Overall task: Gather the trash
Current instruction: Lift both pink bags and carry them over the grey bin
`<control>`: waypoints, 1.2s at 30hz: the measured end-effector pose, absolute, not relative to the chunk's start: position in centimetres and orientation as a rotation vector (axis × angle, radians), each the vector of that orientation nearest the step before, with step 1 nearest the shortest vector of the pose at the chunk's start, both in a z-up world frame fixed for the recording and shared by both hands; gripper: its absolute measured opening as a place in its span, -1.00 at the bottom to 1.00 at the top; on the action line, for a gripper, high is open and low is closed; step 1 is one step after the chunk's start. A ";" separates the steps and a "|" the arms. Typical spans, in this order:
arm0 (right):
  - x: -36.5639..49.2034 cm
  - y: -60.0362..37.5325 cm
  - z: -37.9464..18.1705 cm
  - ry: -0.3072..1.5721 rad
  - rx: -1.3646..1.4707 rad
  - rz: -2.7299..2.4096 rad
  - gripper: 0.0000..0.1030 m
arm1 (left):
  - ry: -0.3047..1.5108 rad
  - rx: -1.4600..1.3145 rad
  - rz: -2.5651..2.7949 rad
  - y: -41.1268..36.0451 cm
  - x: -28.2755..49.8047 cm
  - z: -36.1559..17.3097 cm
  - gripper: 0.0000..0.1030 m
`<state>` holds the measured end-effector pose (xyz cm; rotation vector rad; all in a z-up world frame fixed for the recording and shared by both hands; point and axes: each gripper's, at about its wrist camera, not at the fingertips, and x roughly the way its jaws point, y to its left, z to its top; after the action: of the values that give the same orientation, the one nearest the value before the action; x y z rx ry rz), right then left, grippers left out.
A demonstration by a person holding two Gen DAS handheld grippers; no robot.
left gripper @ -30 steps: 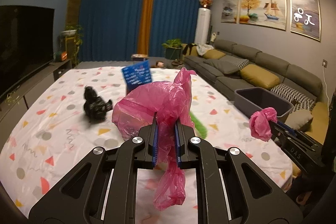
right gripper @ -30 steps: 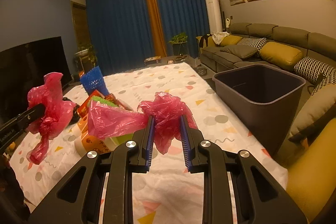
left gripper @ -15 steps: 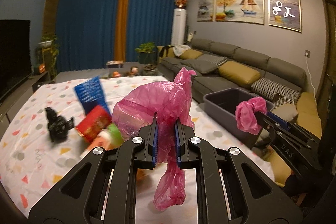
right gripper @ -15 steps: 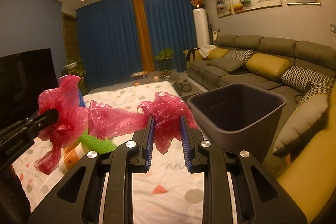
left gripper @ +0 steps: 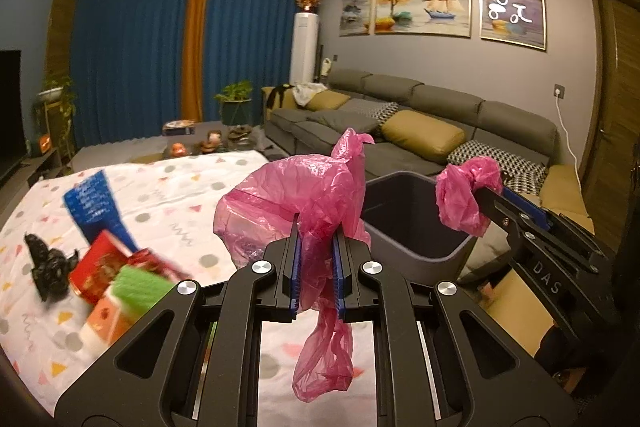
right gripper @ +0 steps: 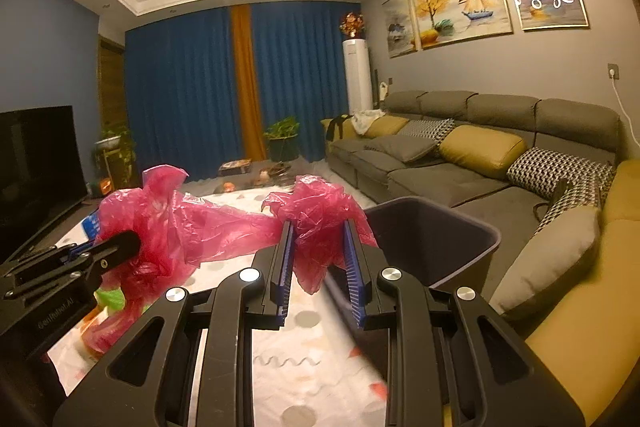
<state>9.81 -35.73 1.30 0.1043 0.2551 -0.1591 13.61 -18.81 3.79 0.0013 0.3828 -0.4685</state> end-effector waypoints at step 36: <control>16.0 -44.5 0.1 0.253 0.156 -0.298 -0.50 | 0.473 -0.007 -0.590 -32.0 25.0 1.0 -0.76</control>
<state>16.03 -44.49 0.05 0.1564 0.2529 -0.2976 25.00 -32.03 0.99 -0.0068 0.4734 -0.5903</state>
